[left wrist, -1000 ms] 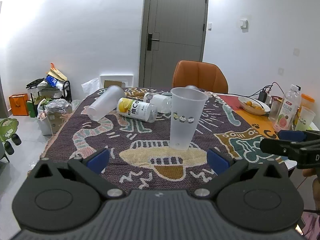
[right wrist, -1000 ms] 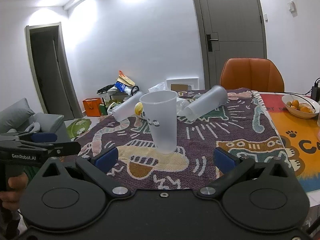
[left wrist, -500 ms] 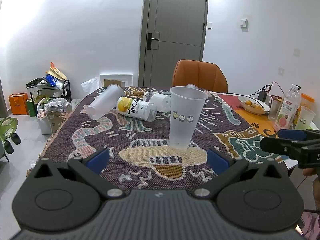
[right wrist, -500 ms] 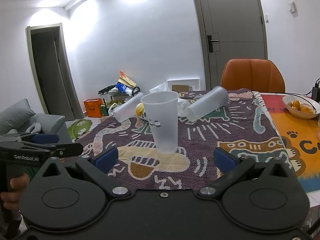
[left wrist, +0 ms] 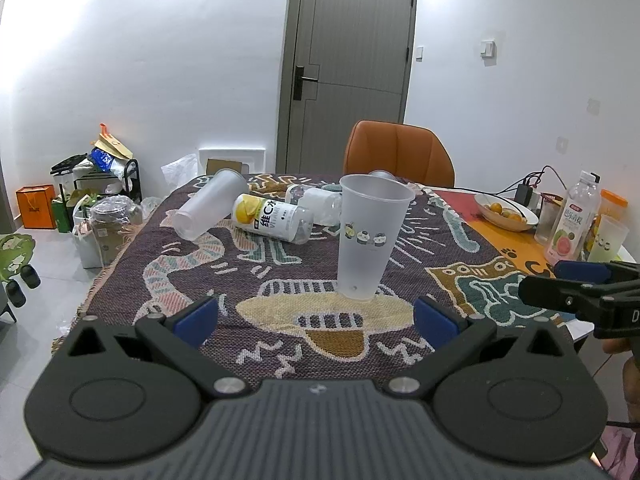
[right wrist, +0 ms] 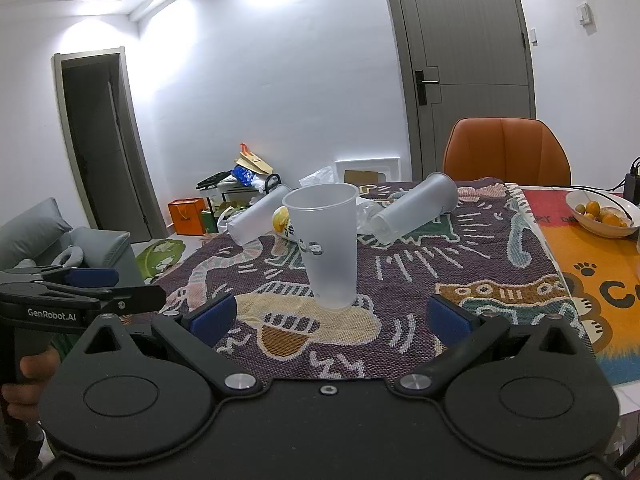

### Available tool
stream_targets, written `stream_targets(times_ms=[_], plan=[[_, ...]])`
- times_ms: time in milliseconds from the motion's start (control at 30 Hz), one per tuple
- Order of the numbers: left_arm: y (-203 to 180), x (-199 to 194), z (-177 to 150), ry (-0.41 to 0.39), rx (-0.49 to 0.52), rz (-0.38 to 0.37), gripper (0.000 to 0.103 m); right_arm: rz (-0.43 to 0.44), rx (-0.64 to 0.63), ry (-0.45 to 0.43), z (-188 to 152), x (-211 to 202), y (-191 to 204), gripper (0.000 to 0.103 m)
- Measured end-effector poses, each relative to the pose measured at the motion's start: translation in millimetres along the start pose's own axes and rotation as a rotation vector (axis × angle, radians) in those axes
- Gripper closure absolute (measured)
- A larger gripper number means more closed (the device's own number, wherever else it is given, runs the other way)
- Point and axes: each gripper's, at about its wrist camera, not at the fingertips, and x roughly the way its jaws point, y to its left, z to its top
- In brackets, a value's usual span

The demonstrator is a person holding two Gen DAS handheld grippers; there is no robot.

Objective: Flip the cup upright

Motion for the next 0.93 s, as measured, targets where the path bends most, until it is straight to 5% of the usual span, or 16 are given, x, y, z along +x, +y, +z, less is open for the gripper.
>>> stream_targets(times_ms=[933], plan=[[-1.5,-1.6,-0.3,-0.012,-0.003,-0.011,0.000,0.000,0.000,0.001,-0.2,0.0,0.7,0.000]])
